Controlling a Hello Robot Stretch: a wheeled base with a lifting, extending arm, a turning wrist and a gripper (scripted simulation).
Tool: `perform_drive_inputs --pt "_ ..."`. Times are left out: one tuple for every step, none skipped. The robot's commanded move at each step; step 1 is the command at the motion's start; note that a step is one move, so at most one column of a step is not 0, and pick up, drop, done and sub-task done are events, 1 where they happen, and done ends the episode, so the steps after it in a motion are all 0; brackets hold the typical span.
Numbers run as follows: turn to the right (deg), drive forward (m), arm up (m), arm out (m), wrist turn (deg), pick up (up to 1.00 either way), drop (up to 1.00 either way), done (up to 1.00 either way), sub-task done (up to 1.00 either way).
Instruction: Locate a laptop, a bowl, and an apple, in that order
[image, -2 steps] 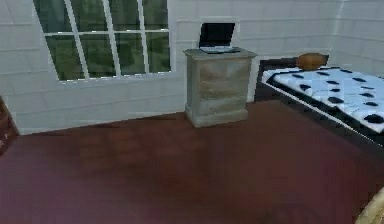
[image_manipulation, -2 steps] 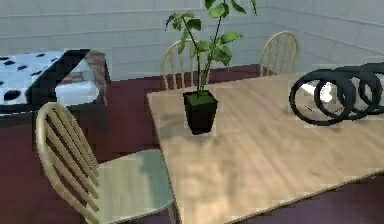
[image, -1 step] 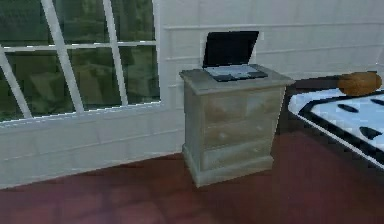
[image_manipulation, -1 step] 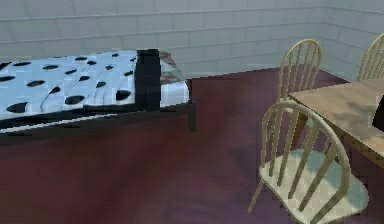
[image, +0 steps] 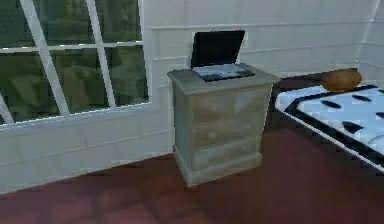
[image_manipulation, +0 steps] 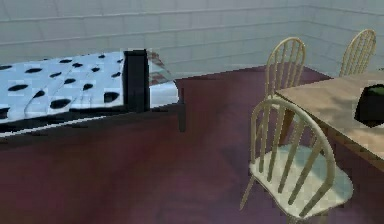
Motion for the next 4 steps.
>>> perform_drive_inputs --pt "0.0 0.60 0.00 0.00 0.0 0.00 0.00 0.00 0.00" --pt "12.0 0.00 0.00 0.00 0.0 0.00 0.00 0.00 0.00" --pt "0.0 0.00 0.00 0.00 0.0 0.00 0.00 0.00 1.00" --pt "45.0 0.00 0.00 0.00 0.0 0.00 0.00 0.00 0.00"
